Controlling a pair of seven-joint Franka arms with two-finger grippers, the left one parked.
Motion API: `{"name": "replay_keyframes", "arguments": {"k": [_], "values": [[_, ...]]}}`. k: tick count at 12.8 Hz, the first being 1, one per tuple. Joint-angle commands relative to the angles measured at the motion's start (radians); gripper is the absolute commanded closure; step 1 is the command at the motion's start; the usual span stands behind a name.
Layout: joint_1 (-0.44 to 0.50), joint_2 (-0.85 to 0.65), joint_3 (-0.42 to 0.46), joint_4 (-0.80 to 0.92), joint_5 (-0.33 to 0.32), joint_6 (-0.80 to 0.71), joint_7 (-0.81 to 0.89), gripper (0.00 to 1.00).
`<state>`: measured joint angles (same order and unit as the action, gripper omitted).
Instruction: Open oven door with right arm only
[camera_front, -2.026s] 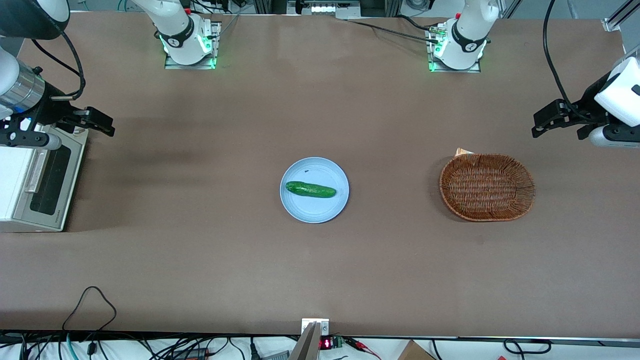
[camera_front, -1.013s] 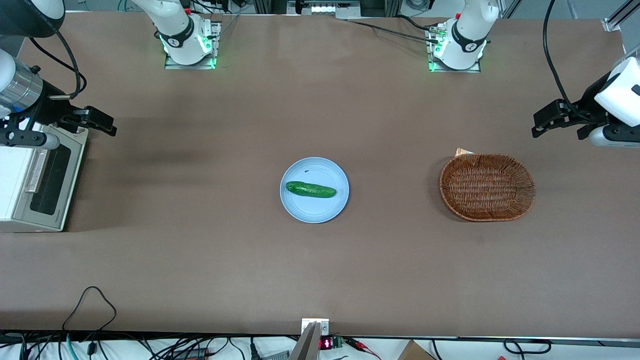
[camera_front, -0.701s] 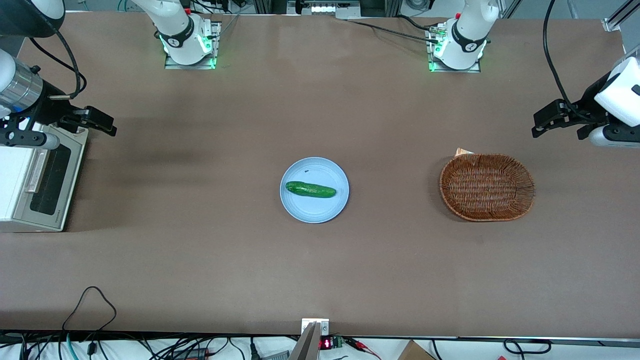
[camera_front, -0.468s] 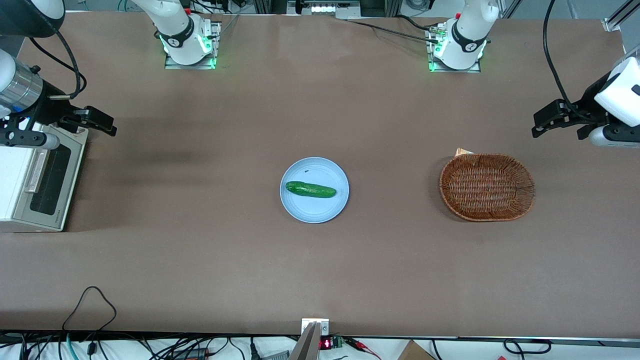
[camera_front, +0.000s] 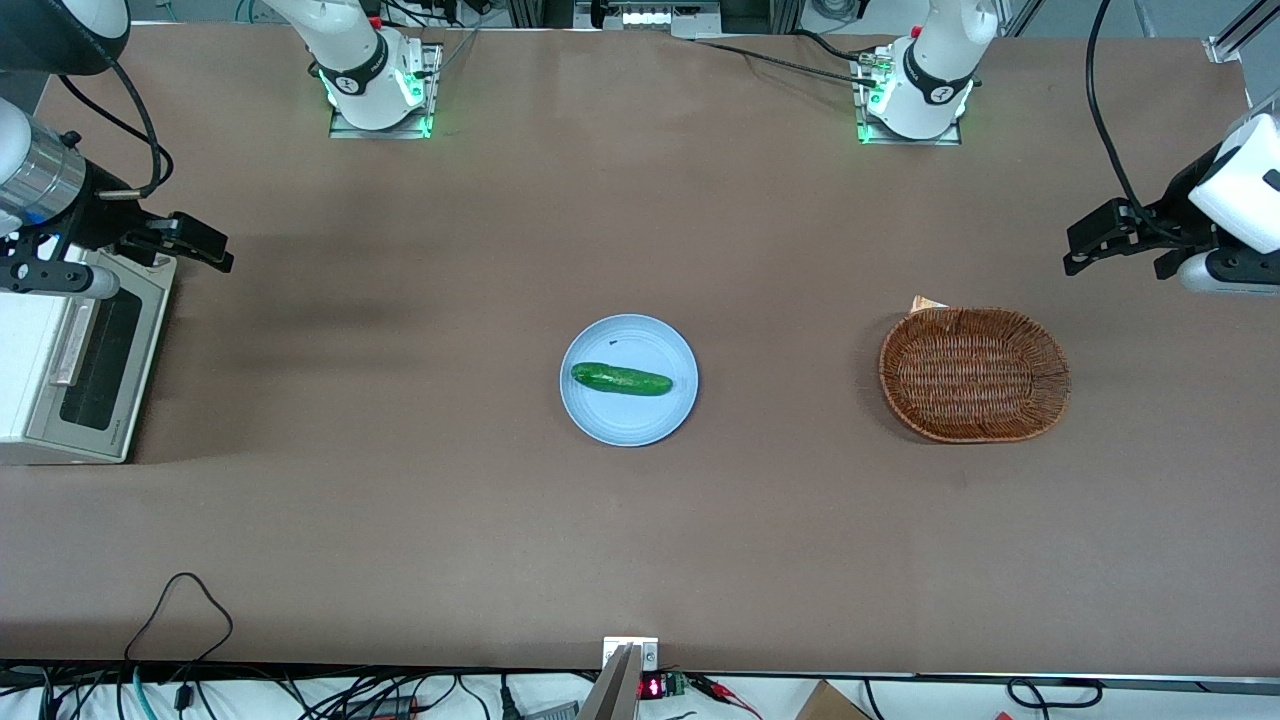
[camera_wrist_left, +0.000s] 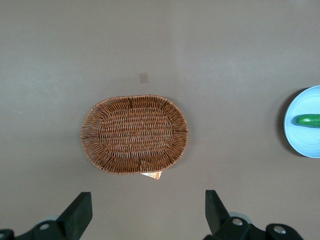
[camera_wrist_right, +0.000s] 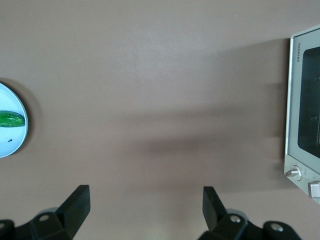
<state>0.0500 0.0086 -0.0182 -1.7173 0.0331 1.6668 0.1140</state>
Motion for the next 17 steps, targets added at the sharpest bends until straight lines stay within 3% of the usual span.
{"name": "replay_keyframes", "arguments": {"k": [1, 5, 6, 8, 9, 10, 13, 15, 17], "values": [[-0.01, 0.019, 0.004, 0.027, 0.001, -0.019, 0.001, 0.0], [0.002, 0.022, 0.006, 0.027, -0.015, -0.019, 0.033, 0.0], [-0.004, 0.024, 0.006, 0.027, -0.013, -0.019, 0.029, 0.09], [-0.007, 0.022, 0.004, 0.027, -0.013, -0.031, 0.018, 0.7], [-0.009, 0.025, 0.004, 0.044, -0.015, -0.083, 0.019, 0.87], [-0.009, 0.028, 0.004, 0.048, -0.019, -0.096, 0.018, 0.91], [-0.002, 0.031, 0.004, 0.05, -0.056, -0.105, 0.016, 0.91], [0.002, 0.039, 0.009, 0.064, -0.155, -0.189, 0.016, 0.91], [0.031, 0.06, 0.014, 0.064, -0.302, -0.246, 0.018, 0.91]]}}
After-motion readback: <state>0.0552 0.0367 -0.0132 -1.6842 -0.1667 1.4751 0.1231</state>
